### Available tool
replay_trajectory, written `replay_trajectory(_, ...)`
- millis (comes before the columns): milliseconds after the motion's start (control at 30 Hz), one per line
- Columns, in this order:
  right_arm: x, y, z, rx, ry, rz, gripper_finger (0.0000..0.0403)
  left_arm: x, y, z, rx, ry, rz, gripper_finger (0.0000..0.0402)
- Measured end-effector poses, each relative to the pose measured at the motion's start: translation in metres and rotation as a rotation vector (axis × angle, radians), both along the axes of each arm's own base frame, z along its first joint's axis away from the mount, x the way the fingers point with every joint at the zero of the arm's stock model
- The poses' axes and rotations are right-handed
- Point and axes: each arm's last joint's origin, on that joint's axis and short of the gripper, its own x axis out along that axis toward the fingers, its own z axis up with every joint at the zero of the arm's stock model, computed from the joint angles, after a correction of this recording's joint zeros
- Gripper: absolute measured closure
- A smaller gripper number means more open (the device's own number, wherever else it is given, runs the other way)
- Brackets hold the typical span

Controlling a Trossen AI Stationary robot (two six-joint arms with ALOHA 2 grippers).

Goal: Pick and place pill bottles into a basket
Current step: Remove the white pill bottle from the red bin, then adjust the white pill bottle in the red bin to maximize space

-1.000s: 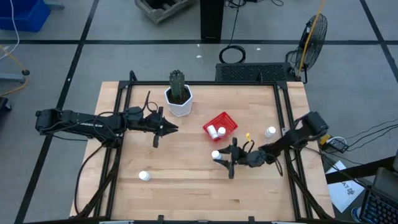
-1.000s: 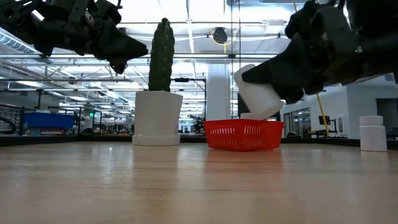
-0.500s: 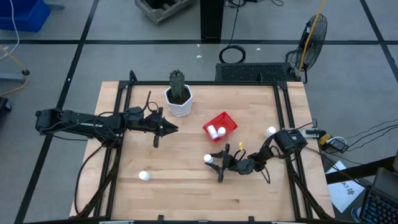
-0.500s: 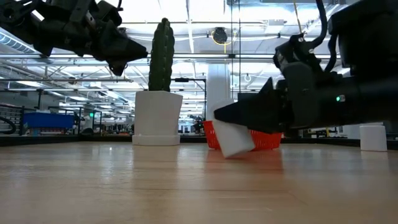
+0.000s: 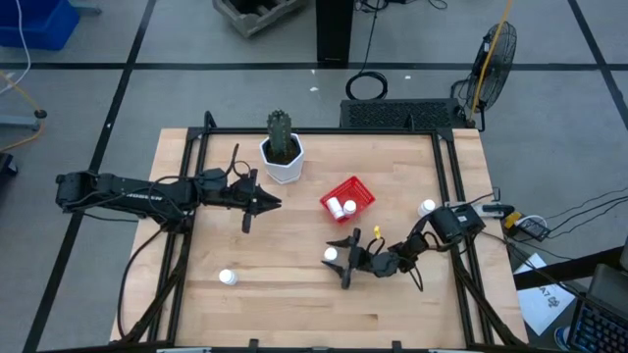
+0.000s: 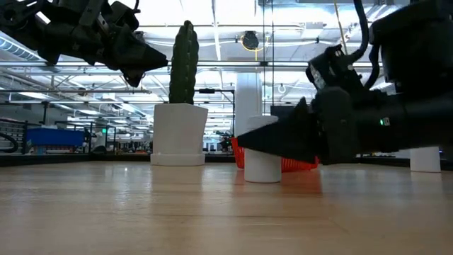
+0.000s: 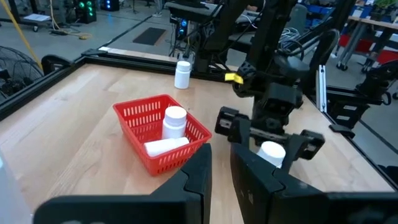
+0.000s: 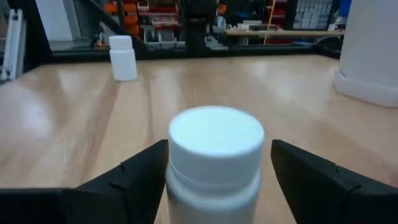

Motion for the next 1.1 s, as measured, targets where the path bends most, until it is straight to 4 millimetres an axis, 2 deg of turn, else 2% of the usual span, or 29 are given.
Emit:
replay_trajectory(100, 0.0, 0.006, 0.018, 0.0, -0.052, 0.02, 0.0118, 0.0, 0.0, 0.0, 0.0, 0.005, 0.0, 0.0339)
replay_trajectory(233, -0.003, 0.013, 0.039, -0.081, -0.024, 0.041, 0.0116, 0.0, 0.0, -0.002, -0.001, 0.018, 0.0, 0.0339)
replay_trajectory(400, -0.004, 0.009, 0.084, -0.148, 0.0, 0.035, 0.0127, 0.0, 0.0, -0.002, 0.003, 0.021, -0.003, 0.0339)
replay_trajectory(500, -0.009, -0.006, 0.109, -0.187, 0.101, -0.01, 0.0134, 0.0, -0.001, -0.002, 0.003, 0.021, -0.004, 0.0339)
replay_trajectory(600, -0.019, -0.029, 0.127, -0.21, 0.224, -0.143, 0.0139, 0.0, -0.002, -0.002, 0.009, 0.021, -0.012, 0.0339)
replay_trajectory(733, -0.031, -0.069, 0.141, -0.092, 0.329, -0.224, 0.0142, 0.0, -0.005, -0.002, 0.012, 0.02, -0.028, 0.0339)
replay_trajectory(900, -0.038, -0.116, 0.14, 0.104, 0.474, -0.19, 0.0136, 0.0, -0.007, -0.002, 0.032, 0.019, -0.043, 0.0339)
replay_trajectory(1100, -0.039, -0.141, 0.132, 0.17, 0.559, -0.158, 0.0131, 0.0, -0.008, -0.002, 0.034, 0.018, -0.046, 0.0339)
